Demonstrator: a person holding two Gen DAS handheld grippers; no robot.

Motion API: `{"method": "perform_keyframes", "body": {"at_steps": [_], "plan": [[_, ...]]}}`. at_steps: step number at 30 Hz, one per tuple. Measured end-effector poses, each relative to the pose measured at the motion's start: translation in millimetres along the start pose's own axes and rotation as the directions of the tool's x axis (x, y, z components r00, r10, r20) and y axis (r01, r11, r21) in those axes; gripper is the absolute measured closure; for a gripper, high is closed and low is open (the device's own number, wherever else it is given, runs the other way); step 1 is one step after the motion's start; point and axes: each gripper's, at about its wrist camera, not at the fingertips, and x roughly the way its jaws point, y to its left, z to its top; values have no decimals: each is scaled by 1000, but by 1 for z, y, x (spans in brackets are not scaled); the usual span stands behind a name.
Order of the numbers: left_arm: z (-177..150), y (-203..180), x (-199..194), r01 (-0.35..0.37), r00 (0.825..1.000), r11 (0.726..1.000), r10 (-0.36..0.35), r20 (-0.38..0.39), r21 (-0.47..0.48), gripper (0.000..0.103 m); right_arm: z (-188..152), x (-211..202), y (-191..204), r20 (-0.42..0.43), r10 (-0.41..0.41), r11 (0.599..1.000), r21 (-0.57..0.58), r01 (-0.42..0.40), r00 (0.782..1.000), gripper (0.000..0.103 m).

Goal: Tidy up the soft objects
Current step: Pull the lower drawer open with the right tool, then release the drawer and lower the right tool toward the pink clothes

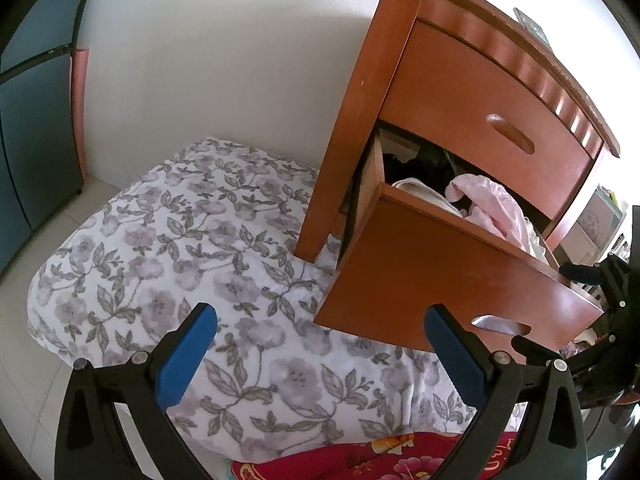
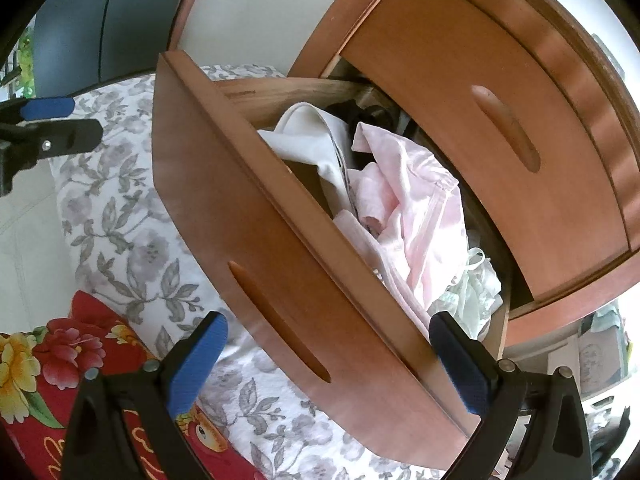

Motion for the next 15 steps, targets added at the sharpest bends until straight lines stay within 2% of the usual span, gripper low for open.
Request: {"method": "perform_keyframes", "body": {"at_steps": [3, 7, 12, 15], "plan": [[3, -2, -7, -3, 1000, 1000, 3, 15, 3, 0, 0, -6, -11, 19, 11, 999, 49, -12, 1000, 2], [7, -7, -17, -6, 999, 1000, 5, 37, 12, 0, -2, -34, -34, 102, -40, 986, 164, 23, 994, 2], [9, -20, -28, 4, 999, 1000, -5, 45, 28, 0, -21, -67, -60, 158, -94, 942, 334, 36, 983, 2], [11, -27, -37, 2, 998, 1000, -3, 55, 27, 0, -39, -79, -69, 174, -112, 899, 437, 25, 978, 2]]}}
